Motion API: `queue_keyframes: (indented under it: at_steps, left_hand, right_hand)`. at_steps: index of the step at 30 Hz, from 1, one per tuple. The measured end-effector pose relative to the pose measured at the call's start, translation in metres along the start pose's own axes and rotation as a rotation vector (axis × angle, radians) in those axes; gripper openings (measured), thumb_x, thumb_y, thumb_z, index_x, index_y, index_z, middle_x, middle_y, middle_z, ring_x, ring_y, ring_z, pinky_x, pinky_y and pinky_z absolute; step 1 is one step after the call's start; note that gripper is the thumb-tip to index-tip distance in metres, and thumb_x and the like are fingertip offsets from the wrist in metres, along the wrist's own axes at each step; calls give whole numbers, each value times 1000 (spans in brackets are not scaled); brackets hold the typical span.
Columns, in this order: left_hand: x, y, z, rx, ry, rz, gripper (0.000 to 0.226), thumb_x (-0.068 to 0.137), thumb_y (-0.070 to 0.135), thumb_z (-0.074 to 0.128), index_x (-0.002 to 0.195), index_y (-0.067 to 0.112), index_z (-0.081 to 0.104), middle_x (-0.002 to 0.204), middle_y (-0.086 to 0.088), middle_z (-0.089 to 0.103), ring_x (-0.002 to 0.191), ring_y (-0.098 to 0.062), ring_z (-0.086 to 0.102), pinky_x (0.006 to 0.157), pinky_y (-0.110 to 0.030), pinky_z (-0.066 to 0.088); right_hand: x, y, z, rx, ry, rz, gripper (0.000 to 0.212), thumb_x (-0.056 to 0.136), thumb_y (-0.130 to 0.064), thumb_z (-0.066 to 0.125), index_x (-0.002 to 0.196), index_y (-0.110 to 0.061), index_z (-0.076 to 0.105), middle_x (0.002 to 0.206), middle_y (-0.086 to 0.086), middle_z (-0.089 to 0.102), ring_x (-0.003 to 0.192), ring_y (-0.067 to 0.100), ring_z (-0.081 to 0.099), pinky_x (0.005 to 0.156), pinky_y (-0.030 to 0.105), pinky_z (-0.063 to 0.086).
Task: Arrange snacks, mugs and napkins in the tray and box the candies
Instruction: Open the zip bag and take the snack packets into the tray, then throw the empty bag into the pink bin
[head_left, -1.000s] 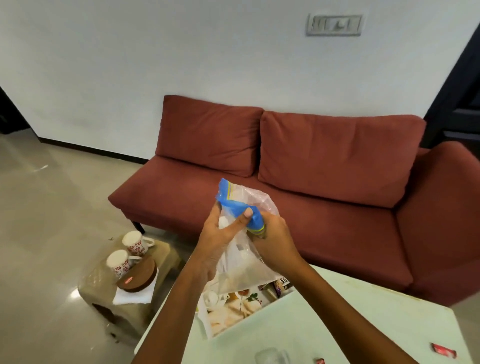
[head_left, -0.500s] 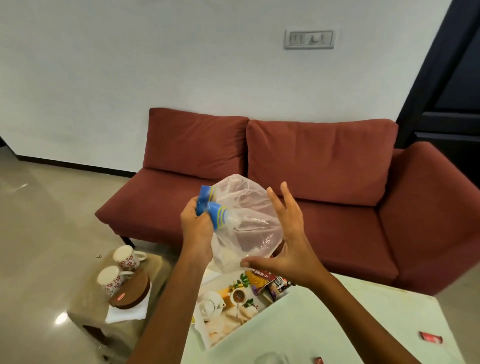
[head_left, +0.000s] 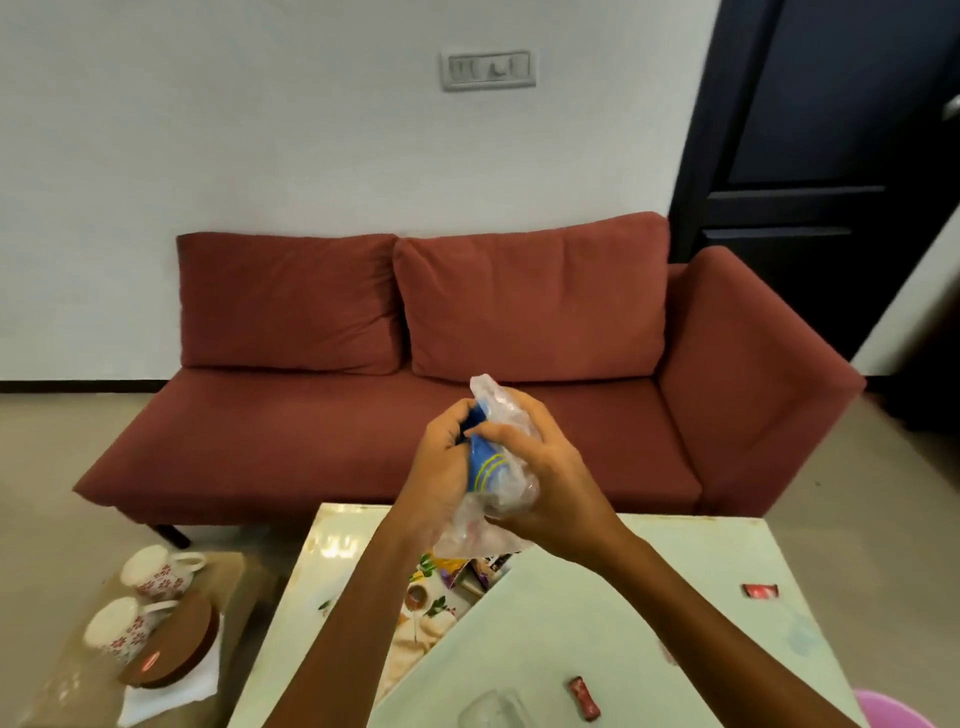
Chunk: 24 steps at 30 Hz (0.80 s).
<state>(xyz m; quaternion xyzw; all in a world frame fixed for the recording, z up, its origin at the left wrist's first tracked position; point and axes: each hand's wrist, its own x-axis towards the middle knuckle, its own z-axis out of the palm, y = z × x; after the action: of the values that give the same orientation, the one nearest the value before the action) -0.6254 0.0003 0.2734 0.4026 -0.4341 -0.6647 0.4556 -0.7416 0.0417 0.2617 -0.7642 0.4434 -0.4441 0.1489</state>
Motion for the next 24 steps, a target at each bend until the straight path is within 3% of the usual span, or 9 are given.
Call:
queue_keyframes:
  at_steps: [3,5,7,10,16,20,24]
  left_hand:
    - [8,-20,45,68,-2,32,27,92,19,39,81,16,63,77,-3,65,73,-13,64,67,-25,52]
    - [10,-34,75,123,-32,95,14,82,21,50,93,15,56,86,-3,60,79,-15,57,73,-28,47]
    - [12,-51,111,115,-23,160,22,77,12,54,98,17,51,92,-4,58,80,-16,55,70,-28,47]
    - [17,-82,170,176,45,254,33,87,-7,43,96,25,49,96,5,56,85,-10,55,67,-14,49]
    - [24,-163,283,287,21,70,12,88,11,56,94,21,57,91,5,59,77,0,55,63,-3,44]
    - [18,-216,343,399,-19,-44,13,85,13,60,88,26,59,97,3,61,90,-10,53,79,-17,42]
    - [20,-272,379,559,-95,-147,13,86,15,58,85,28,61,91,11,61,87,-9,53,79,-22,41]
  right_hand:
    - [-19,23,-34,-44,114,67,48,62,-4,80,107,-9,63,132,16,48,114,22,54,92,13,44]
    - [-30,41,-59,-52,179,105,44,60,1,79,100,-7,65,122,16,54,104,21,58,86,3,40]
    - [-45,61,-90,-34,238,129,42,59,6,78,97,-5,66,115,15,58,100,21,60,85,8,42]
    - [-77,95,-140,-17,310,161,40,59,10,75,96,-2,66,108,11,61,96,13,60,85,11,44]
    - [-178,183,-241,-49,419,396,39,57,14,74,94,2,65,98,11,63,89,1,55,82,2,39]
    - [-254,226,-286,-7,487,689,37,63,10,72,95,-7,68,91,1,64,81,2,59,74,3,41]
    - [-345,273,-307,-28,598,955,38,65,7,73,100,-7,67,92,4,68,80,18,63,71,13,45]
